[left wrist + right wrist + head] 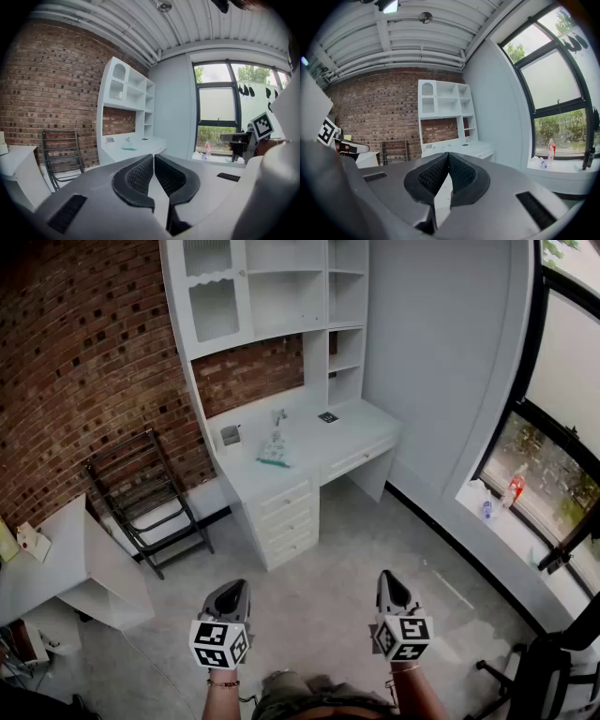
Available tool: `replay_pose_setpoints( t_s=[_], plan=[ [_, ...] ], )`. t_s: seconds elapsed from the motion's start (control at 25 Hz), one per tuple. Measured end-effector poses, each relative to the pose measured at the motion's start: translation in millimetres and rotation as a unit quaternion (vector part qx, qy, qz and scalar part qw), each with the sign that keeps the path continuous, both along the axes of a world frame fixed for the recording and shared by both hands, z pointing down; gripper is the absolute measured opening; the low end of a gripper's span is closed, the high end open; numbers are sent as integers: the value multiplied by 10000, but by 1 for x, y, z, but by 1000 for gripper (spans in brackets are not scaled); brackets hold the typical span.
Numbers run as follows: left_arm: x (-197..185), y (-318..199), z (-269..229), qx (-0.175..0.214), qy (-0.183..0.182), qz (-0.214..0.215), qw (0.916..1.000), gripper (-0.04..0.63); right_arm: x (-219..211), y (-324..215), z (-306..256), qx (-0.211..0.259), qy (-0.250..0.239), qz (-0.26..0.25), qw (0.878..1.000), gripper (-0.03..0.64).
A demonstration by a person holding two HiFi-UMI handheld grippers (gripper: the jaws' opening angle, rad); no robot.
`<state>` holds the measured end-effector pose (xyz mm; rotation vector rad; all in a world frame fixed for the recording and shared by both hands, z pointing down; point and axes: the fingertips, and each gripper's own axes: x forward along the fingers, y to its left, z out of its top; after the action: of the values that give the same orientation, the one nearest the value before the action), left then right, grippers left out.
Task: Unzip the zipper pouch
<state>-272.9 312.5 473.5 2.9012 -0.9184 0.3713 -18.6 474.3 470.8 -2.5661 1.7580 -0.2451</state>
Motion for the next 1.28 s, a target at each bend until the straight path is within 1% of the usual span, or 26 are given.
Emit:
replay_pose_setpoints(
  t_s=[0.2, 0.36, 0.4, 0.56, 0.68, 0.88, 0.92, 1.0, 1.04, 1.08, 1.12, 1.16, 1.24, 1.28],
  plan=[
    [-2, 2, 0, 17, 97, 69, 9999, 12, -2, -4, 2, -31, 30, 0, 10000, 2],
    [-3, 4, -10, 68, 491, 163, 9986, 12, -6, -10, 1, -39, 92, -57, 9999, 2],
    [-3, 4, -11, 85, 540, 181, 9983, 12, -6, -11, 1, -43, 95, -66, 9999, 2],
    [0, 6, -9, 153, 449, 226, 9986, 12, -10, -16, 1, -98, 194, -176, 9996, 1],
    [1, 7, -7, 124, 478, 291, 9984, 12, -17, -19, 3, -180, 367, -299, 9987, 2],
    [5, 5, -2, 0, 522, 226, 9984, 13, -13, -24, 4, -34, 154, -351, 9993, 2],
    [7, 4, -1, -65, 536, 262, 9982, 52, -10, -24, 5, 2, 97, -331, 9994, 2],
    [12, 4, 4, -148, 498, 333, 9981, 183, -3, -24, 8, 17, -13, -245, 9997, 2],
    [14, 4, 6, -160, 474, 336, 9982, 210, 0, -23, 10, -16, -37, -211, 9998, 3],
    [16, 4, 8, -175, 477, 324, 9982, 233, 3, -22, 11, -61, -37, -205, 9998, 19],
    [16, 3, 8, -213, 516, 316, 9979, 257, 4, -22, 12, -105, -29, -228, 9997, 99],
    [16, 3, 8, -272, 580, 324, 9974, 290, 3, -24, 12, -130, -27, -271, 9995, 141],
    [15, 2, 7, -368, 669, 401, 9963, 375, -1, -30, 12, -118, -52, -393, 9991, 182],
    [17, 2, 7, -373, 654, 457, 9961, 421, -2, -33, 12, -104, -74, -460, 9989, 215]
  ],
)
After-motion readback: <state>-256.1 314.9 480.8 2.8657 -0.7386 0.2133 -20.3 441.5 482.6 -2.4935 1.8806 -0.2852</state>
